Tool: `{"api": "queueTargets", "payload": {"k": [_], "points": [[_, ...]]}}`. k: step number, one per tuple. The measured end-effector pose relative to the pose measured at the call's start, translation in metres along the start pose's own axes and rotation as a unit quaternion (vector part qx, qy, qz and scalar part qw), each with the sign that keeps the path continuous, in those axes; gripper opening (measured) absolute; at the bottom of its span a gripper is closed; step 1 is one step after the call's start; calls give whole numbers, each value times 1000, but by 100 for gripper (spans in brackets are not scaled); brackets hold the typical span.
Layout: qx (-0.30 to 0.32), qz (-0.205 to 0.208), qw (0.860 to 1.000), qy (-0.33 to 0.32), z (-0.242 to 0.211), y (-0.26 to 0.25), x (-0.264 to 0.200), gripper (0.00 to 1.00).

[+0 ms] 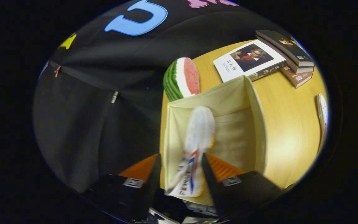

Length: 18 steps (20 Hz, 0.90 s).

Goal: Open the storage box then place both shoes into the box .Put the left shoe in first, then the right shoe, with the right side of both shoes facing outward in a uniform manner.

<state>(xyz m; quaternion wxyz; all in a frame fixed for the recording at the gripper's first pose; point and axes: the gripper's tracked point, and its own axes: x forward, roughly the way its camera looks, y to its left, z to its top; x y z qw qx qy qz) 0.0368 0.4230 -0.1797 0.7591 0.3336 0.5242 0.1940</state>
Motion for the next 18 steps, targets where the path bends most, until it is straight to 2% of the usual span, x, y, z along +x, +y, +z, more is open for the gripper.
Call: {"api": "queueTargets", "payload": {"k": [1, 4, 8, 10, 14, 18], "points": [[-13, -5, 1000, -11, 10, -3, -5, 100], [-86, -32, 995, -40, 30, -14, -34, 99], [-149, -65, 983, -89, 63, -46, -94, 99], [-184, -106, 970, -114, 84, -84, -129, 99], [-239, -191, 945, -119, 110, -173, -181, 99], [-238, -231, 938, -104, 106, -258, -219, 99]]}}
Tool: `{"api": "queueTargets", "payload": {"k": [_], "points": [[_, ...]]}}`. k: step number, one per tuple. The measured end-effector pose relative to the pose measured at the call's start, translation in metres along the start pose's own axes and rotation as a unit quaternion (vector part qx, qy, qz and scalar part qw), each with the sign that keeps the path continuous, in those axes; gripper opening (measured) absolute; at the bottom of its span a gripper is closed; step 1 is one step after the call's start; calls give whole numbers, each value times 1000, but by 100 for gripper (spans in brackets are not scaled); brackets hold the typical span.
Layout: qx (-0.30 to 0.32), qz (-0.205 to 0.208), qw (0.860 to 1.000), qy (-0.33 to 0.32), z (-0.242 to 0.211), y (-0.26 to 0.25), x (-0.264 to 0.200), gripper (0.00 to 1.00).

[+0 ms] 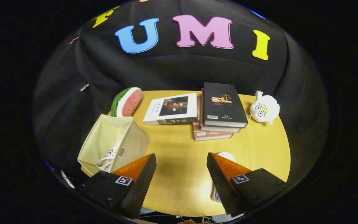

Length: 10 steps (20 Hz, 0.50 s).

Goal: Open the storage box then place both shoes into the box .Put the left shoe in first, then the right shoe, with the right side of both shoes facing outward in a uniform manner.

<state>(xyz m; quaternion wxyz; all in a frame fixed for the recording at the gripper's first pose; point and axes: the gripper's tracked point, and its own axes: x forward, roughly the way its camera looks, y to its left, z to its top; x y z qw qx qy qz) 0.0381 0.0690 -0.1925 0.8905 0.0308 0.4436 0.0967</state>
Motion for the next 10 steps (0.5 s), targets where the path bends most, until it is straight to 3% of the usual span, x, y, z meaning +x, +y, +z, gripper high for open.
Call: {"api": "queueTargets", "payload": {"k": [10], "points": [[33, -38, 994, 101, -97, -142, 20, 99]]}}
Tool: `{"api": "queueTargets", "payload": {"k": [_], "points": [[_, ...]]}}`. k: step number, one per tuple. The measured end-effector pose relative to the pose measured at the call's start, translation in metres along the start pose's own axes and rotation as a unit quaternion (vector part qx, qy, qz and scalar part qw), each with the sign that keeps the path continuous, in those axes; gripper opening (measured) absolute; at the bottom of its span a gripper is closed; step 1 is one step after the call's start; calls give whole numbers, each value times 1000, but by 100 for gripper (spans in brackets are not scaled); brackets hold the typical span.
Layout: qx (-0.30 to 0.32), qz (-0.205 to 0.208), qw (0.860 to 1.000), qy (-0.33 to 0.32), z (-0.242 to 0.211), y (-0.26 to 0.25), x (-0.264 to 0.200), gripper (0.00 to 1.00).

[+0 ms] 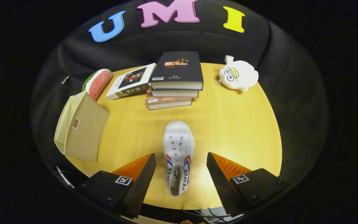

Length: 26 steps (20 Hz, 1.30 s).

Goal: Open the storage box then place both shoes into the box .Put the left shoe in first, then the right shoe, with the right side of both shoes facing outward in a uniform manner.

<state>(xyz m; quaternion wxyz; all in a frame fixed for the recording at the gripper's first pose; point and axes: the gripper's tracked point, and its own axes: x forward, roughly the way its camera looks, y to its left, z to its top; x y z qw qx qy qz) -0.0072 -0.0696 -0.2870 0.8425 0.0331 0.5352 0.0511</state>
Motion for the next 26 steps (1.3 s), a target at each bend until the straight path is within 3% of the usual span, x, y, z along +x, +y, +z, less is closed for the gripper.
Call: {"api": "queueTargets", "payload": {"k": [7, 12, 19, 22, 26], "points": [[-5, 1, 997, 77, -53, -41, 44, 99], [6, 44, 994, 103, -58, -28, 64, 100], [0, 75, 989, 124, -65, -11, 96, 97], [24, 92, 987, 130, -65, 3, 95, 46], [45, 86, 985, 143, -66, 2, 96, 37]]}}
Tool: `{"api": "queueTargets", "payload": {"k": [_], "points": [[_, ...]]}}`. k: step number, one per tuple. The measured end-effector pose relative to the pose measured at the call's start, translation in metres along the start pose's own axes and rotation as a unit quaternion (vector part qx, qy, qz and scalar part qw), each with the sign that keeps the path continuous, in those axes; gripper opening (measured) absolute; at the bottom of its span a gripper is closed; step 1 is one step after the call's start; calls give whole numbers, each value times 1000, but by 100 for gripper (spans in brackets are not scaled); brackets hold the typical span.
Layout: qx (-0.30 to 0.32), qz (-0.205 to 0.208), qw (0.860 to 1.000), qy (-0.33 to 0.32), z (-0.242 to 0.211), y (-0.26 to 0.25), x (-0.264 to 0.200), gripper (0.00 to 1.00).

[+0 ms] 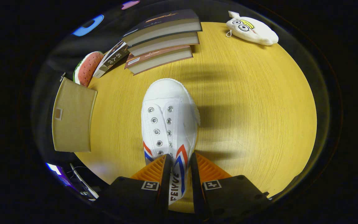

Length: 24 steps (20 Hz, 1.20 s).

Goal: Open the storage box then place both shoes into the box .Put the left shoe in first, then the right shoe, with the right side of both shoes facing outward in a uniform manner.

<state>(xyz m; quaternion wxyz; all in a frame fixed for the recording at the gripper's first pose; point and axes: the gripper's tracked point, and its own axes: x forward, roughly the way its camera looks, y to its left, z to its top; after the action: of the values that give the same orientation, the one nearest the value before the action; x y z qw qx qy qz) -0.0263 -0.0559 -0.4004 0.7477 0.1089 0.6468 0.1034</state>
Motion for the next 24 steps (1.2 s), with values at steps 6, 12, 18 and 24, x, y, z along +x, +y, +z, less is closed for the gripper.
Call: {"api": "queueTargets", "payload": {"k": [6, 12, 18, 24], "points": [[48, 8, 999, -8, -2, 3, -10, 10], [109, 29, 993, -45, 5, 34, -37, 6], [126, 70, 985, -92, 18, 105, -92, 6], [124, 125, 978, -115, 23, 211, -138, 6]]}}
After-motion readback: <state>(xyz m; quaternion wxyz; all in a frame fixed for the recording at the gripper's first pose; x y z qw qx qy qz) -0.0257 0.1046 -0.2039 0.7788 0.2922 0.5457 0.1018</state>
